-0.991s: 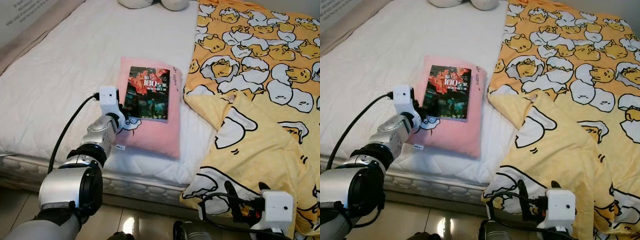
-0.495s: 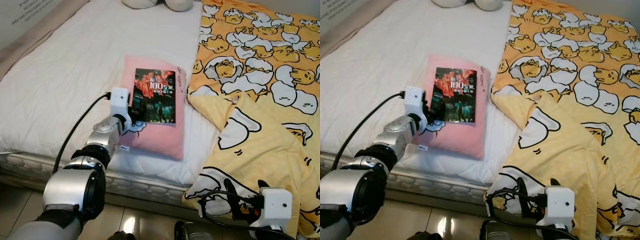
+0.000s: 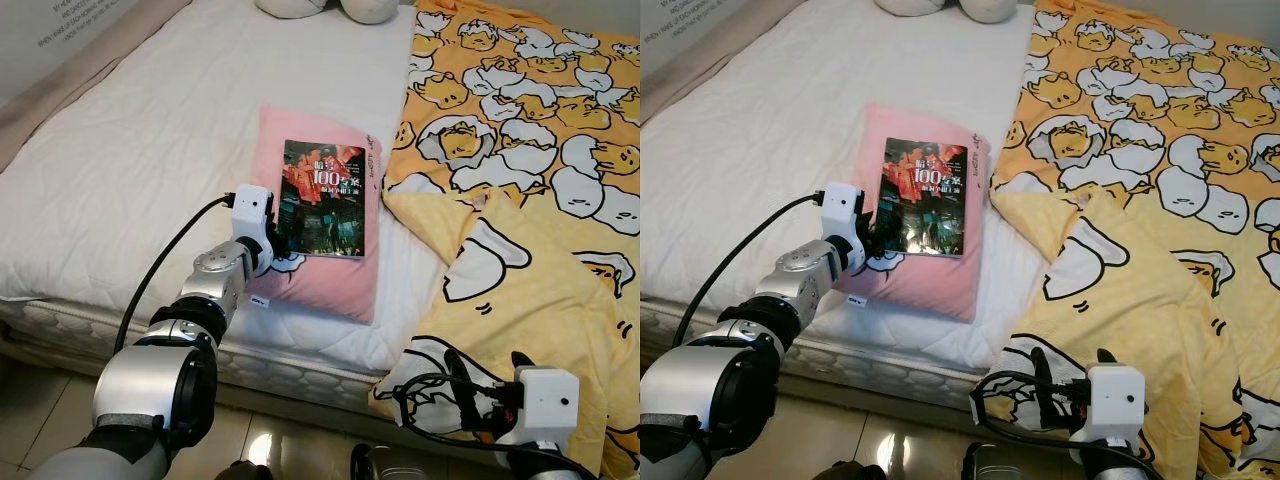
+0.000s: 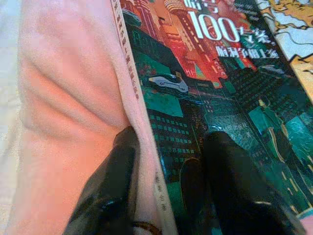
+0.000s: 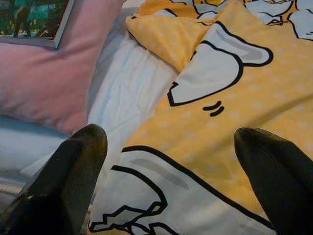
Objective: Clean up the room
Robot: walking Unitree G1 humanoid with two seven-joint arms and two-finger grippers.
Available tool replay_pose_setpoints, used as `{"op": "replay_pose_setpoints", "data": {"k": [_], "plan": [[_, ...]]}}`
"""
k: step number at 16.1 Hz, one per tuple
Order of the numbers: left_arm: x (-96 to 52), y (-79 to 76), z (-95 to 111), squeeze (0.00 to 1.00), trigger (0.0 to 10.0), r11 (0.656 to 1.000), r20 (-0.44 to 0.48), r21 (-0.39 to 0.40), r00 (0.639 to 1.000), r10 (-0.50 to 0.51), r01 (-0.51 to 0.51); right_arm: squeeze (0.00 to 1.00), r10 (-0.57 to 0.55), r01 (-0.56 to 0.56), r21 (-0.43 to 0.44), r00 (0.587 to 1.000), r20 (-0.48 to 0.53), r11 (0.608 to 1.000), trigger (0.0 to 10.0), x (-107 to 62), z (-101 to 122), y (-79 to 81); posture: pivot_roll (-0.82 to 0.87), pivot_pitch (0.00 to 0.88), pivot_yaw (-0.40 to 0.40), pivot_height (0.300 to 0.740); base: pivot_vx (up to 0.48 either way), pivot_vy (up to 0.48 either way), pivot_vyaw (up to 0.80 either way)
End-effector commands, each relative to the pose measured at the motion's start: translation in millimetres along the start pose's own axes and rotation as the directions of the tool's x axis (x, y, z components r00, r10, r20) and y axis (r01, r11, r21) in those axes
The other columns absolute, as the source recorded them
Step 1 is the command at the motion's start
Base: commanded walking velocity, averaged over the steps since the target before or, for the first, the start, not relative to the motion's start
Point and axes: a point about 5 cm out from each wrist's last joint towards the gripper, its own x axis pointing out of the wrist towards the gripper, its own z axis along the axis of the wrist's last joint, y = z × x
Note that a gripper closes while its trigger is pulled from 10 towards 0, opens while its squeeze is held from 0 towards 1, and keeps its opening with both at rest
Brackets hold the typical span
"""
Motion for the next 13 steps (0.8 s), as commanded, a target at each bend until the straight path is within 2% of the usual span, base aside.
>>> {"op": "replay_pose_setpoints", "data": {"k": [1,2,6,7,9,11,12,13], "plan": [[-0.4,-11.7,-22,0.00,0.0,0.998,-0.082,0.013,0.995,-0.062,0.063,0.00,-0.005,0.005,-0.002,1.000,-0.029,1.000,10.0,-0.4,-5,-3.0,-0.28,0.128,-0.016,0.740,0.000,0.000,0.00],[-0.2,-12.5,-21,0.00,0.0,0.997,-0.079,0.021,0.995,-0.066,0.068,0.00,-0.005,0.005,-0.002,1.000,-0.028,1.000,10.0,-0.1,-5,-3.0,-0.28,0.128,-0.016,0.740,0.000,0.000,0.00],[2.8,-16.5,-7,0.00,0.0,0.987,0.002,0.150,0.998,-0.057,0.056,0.00,-0.010,0.010,-0.004,1.000,-0.025,1.000,10.0,0.9,-5,-4.7,-0.28,0.125,-0.012,0.740,0.000,0.000,0.00],[2.8,-17.7,-10,0.00,0.0,0.989,-0.007,0.133,0.998,-0.059,0.060,0.00,-0.009,0.009,-0.004,1.000,-0.025,1.000,10.0,1.1,-5,-4.4,-0.28,0.126,-0.012,0.740,0.000,0.000,0.00],[2.4,-15.1,-12,0.00,0.0,0.999,0.007,-0.004,0.999,-0.040,0.040,0.00,-0.009,0.009,-0.003,1.000,-0.024,1.000,10.0,1.7,-5,-3.9,-0.28,0.124,-0.010,0.740,0.000,0.000,0.00],[1.7,-8.1,-5,0.00,0.0,0.991,0.053,-0.134,0.999,0.000,0.007,0.00,-0.010,0.010,-0.004,1.000,-0.022,1.000,10.0,2.7,-5,-4.3,-0.27,0.118,-0.007,0.740,0.000,0.000,0.00],[1.2,-2.3,4,0.00,0.0,0.977,0.108,-0.214,0.994,0.028,-0.004,0.00,-0.011,0.011,-0.005,1.000,-0.020,1.000,10.0,3.5,-5,-5.0,-0.27,0.112,-0.003,0.740,0.000,0.000,0.00],[-0.4,7.0,25,0.00,0.0,0.964,0.207,-0.264,0.977,0.058,-0.001,0.00,-0.014,0.014,-0.007,1.000,-0.016,1.000,10.0,5.0,-5,-6.2,-0.27,0.103,0.000,0.740,0.000,0.000,0.00]]}}
